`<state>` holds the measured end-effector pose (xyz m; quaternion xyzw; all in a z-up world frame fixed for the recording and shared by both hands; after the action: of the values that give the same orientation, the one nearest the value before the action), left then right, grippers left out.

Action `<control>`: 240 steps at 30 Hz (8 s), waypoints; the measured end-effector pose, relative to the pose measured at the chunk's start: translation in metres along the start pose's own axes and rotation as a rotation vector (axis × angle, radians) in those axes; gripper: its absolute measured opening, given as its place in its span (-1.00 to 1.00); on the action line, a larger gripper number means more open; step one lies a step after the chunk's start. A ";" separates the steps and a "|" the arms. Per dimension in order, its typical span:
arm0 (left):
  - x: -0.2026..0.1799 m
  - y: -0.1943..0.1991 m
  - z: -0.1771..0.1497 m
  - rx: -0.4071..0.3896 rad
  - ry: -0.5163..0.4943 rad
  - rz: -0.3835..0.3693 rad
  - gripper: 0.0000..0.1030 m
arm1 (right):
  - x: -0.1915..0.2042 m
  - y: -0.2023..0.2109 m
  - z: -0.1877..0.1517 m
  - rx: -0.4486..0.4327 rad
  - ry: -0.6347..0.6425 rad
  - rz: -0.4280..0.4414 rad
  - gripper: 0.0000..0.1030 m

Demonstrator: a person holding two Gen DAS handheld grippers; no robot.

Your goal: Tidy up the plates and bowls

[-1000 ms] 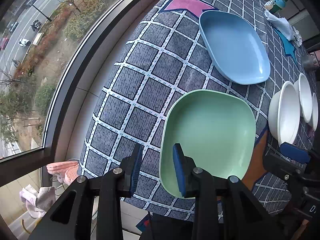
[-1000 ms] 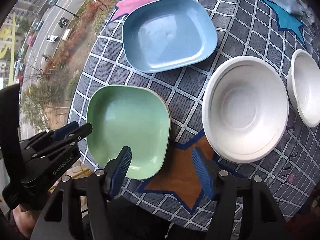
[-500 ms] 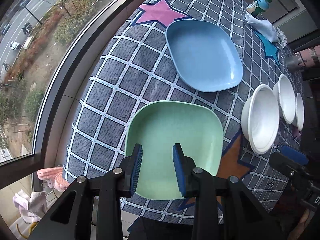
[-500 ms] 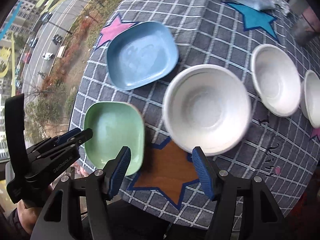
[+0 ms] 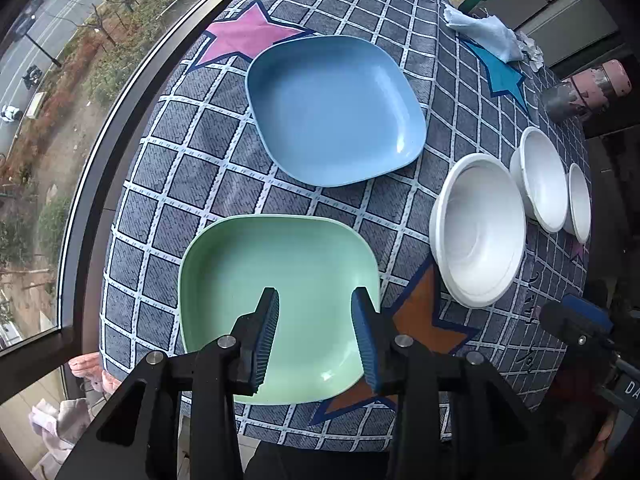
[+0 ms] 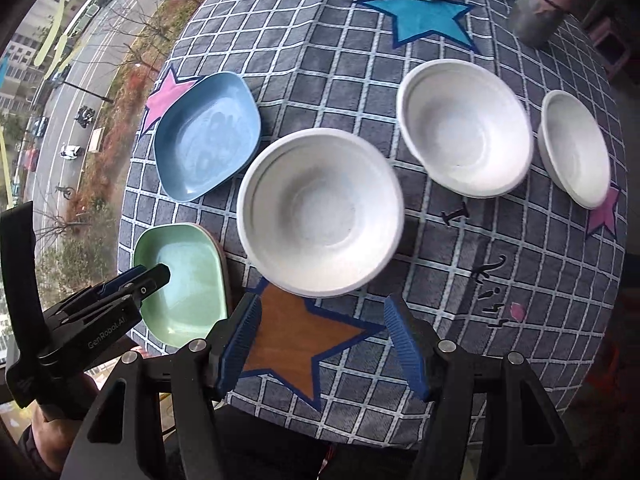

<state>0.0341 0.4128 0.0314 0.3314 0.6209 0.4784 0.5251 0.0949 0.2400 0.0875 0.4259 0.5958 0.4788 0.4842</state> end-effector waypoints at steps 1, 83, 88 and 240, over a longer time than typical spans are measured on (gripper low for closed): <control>-0.003 0.000 0.000 0.001 -0.003 -0.004 -0.17 | -0.003 0.000 -0.001 0.001 -0.003 -0.002 0.27; -0.179 -0.006 -0.026 -0.028 -0.210 0.199 0.56 | -0.135 0.017 -0.012 -0.019 0.064 0.003 0.27; -0.179 -0.001 -0.027 -0.043 -0.190 0.175 0.58 | -0.135 0.020 -0.013 -0.031 0.077 0.010 0.27; 0.016 0.024 -0.085 0.027 0.205 0.190 -0.64 | 0.087 -0.024 -0.044 0.103 0.573 -0.033 -0.82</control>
<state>-0.0539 0.4142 0.0477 0.3452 0.6435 0.5491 0.4066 0.0355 0.3136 0.0526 0.2877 0.7386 0.5406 0.2818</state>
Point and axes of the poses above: each gripper's, at about its wrist camera, not at the fingertips, and y roughly against the way its jaws point, x to its left, z to its top, the point moved 6 cm from there along -y, roughly the way its jaws point, and after that the axes turned 12 degrees about -z, right-handed, at the moved point
